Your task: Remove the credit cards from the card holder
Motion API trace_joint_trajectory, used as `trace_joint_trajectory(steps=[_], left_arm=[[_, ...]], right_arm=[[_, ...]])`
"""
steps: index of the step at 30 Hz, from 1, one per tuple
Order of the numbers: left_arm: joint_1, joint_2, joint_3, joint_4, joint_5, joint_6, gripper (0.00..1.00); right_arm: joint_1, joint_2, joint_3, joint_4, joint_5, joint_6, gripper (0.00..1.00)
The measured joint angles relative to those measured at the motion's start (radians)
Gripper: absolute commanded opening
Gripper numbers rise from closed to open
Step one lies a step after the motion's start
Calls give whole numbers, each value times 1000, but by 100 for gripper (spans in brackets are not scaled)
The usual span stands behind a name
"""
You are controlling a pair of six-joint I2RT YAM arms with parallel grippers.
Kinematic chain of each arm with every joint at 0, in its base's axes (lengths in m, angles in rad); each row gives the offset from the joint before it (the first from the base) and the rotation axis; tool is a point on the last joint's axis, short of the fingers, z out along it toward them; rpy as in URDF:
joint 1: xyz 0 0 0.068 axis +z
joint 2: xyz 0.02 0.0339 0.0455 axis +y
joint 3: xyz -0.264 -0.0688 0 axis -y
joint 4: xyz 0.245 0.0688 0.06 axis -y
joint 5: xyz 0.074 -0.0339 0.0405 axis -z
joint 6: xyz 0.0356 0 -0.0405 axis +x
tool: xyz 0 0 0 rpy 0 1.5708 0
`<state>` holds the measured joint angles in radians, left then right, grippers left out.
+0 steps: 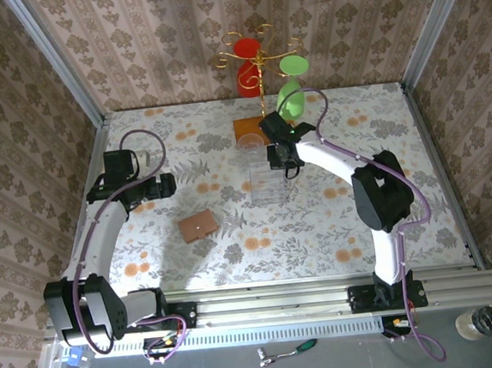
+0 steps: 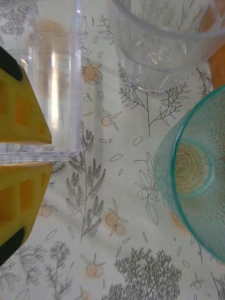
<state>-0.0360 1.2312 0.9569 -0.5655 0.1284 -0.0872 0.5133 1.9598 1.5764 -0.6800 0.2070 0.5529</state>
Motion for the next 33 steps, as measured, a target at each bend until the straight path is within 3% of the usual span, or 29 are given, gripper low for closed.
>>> trace_joint_trajectory(steps=[8, 16, 21, 25, 33], left_arm=[[-25, 163, 21, -37, 77, -94, 100], [-202, 283, 23, 2, 110, -212, 100], [-241, 365, 24, 3, 111, -228, 100], [-266, 364, 10, 7, 108, -235, 100], [-334, 251, -139, 11, 87, -276, 100]], right_arm=[[21, -171, -158, 33, -44, 5, 22], [61, -286, -325, 61, -113, 34, 27], [69, -359, -396, 75, -135, 54, 41], [74, -410, -447, 82, -141, 64, 50], [91, -431, -508, 97, -156, 77, 55]])
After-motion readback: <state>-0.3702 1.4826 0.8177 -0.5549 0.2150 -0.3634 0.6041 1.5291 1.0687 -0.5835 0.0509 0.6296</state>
